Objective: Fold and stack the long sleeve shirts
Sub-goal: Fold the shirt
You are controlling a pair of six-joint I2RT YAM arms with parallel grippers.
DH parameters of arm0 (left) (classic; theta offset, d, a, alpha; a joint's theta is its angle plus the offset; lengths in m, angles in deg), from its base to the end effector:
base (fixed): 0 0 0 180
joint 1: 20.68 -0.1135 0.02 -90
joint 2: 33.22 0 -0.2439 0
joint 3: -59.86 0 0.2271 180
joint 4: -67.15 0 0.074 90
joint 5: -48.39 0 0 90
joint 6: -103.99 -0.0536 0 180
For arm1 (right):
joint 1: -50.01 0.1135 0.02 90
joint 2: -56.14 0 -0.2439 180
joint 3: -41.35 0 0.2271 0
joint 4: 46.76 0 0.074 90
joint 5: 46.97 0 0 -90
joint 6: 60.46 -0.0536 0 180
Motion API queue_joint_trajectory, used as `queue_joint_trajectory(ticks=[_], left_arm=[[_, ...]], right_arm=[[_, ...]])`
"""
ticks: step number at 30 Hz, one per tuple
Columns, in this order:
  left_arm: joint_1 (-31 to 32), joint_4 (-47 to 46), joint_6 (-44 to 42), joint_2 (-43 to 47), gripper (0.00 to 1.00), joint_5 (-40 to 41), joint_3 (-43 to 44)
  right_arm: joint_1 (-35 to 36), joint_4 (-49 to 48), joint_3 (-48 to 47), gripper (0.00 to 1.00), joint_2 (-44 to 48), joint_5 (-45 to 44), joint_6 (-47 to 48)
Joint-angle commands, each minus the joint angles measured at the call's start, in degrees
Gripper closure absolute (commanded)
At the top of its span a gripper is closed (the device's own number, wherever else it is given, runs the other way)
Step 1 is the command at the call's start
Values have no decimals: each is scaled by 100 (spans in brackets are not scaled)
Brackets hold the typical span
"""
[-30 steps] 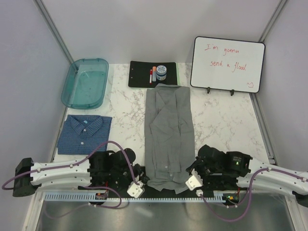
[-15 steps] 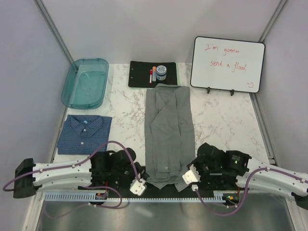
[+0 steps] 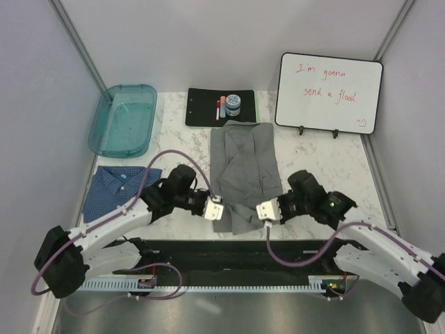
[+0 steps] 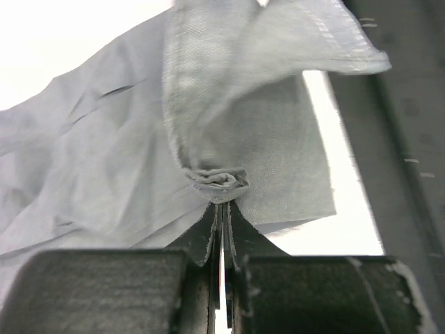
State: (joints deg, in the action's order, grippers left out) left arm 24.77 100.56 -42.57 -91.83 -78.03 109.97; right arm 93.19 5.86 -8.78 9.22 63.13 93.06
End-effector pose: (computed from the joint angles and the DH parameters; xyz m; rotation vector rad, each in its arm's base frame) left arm 0.1210 -0.1682 0.2099 1.8970 1.1239 -0.6201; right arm 0.1048 0.1236 0.2099 -1.9984 1.2928 0.2592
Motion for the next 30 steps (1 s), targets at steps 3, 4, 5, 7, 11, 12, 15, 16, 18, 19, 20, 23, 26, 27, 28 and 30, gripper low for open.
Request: queue_joint_trajectory(ticks=[3,4,5,7,11,12,15,16,18,19,20,23,26,27,28,30], left_arm=[[-1063,-543,-628,-1467,98,-726,1125],[-1160,-630,-655,-1869,98,-708,1205],[-1240,-666,-751,-2056,98,-708,1293],[-1407,-710,-909,-2608,98,-621,1504],[-1574,-912,-989,-3242,98,-384,1803],[-1627,-964,-980,-3323,98,-374,1838],[-1723,-1176,-866,-3499,98,-278,1848],[-1741,-1185,-883,-3491,98,-277,1839],[-1776,-1202,-831,-3438,98,-278,1821],[-1785,-1202,-779,-3420,98,-260,1830],[-1803,-1194,-691,-3420,98,-260,1856],[-1847,-1185,-655,-3403,98,-251,1891],[-1847,-1167,-716,-3420,98,-216,1830],[-1847,-1167,-743,-3438,98,-164,1804],[-1847,-1193,-760,-3499,98,-94,1795],[-1873,-1246,-691,-3613,98,152,1873]], right_arm=[[-1680,-469,-1001,100,-1749,1197,1301],[-1873,-504,-1054,100,-1942,1224,1450],[-1927,-704,-1124,100,-2275,1225,1478],[-2067,-882,-1221,100,-2619,1251,1416],[-2357,-1583,-1327,100,-3313,1269,1285],[-2410,-1698,-1344,100,-3394,1277,1207],[-2533,-1901,-1459,100,-3684,1330,1118],[-2577,-1971,-1467,100,-3719,1339,1031],[-2604,-2095,-1494,100,-3790,1374,978],[-2630,-2139,-1494,100,-3799,1383,864],[-2639,-2217,-1511,100,-3807,1383,828],[-2639,-2349,-1485,100,-3825,1392,758],[-2648,-2437,-1468,99,-3930,1409,644],[-2648,-2447,-1476,96,-3965,1383,591],[-2657,-2455,-1494,96,-4035,1348,556],[-2648,-2464,-1494,93,-4080,1295,529]])
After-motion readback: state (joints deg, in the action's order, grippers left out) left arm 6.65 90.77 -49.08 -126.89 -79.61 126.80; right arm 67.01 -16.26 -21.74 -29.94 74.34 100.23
